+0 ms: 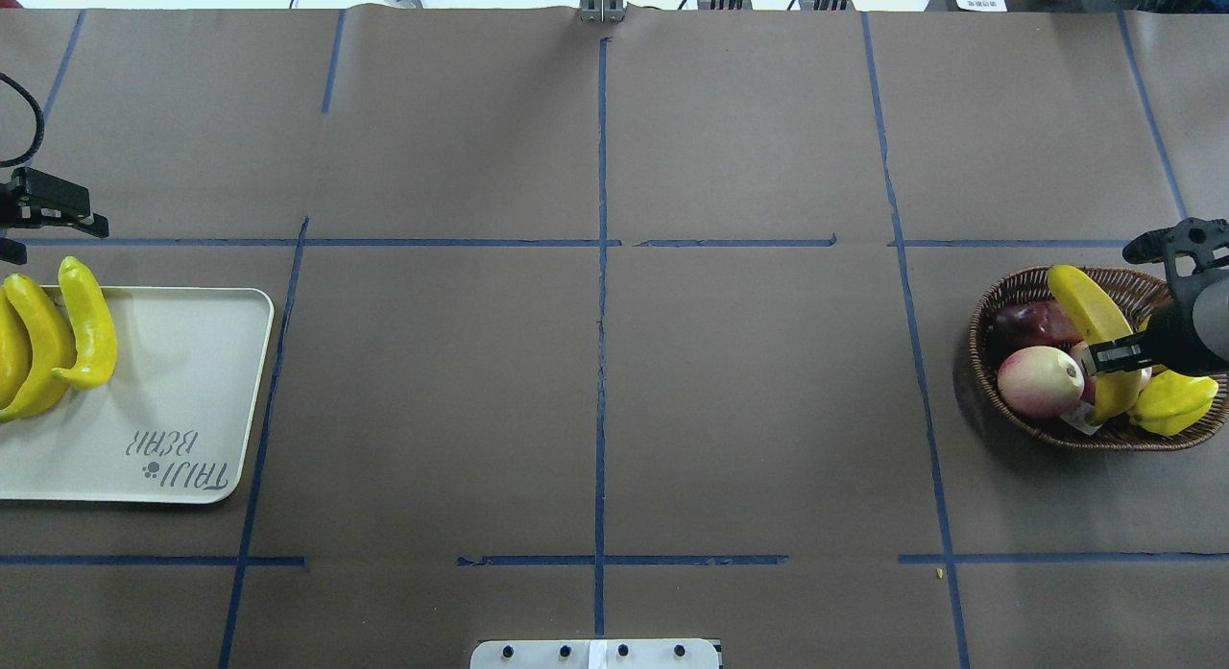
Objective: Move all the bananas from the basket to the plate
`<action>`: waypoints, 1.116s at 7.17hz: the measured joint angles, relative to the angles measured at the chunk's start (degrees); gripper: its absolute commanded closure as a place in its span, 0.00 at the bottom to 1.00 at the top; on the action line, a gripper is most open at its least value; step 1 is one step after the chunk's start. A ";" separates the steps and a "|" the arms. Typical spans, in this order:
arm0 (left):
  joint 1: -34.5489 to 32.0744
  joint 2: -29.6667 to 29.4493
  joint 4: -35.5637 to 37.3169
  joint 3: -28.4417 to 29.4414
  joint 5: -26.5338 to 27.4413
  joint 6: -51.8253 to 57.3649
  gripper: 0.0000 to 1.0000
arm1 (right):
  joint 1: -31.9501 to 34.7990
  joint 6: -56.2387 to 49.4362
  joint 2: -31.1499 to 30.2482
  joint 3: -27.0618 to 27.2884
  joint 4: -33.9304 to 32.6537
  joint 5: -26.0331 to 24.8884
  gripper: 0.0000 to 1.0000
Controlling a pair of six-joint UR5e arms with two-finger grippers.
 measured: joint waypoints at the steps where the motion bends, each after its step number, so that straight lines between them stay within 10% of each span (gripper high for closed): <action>1: 0.02 -0.19 -0.16 -0.06 -0.27 -0.06 0.00 | 1.38 -1.68 0.12 1.24 -0.09 1.01 0.91; 5: 9.83 -8.46 -8.27 0.54 0.36 -17.63 0.00 | 4.40 -10.68 6.48 1.72 4.77 8.66 0.93; 8: 16.53 -18.89 -10.16 1.34 5.13 -36.32 0.00 | 1.98 2.33 19.94 -3.22 13.28 12.46 0.91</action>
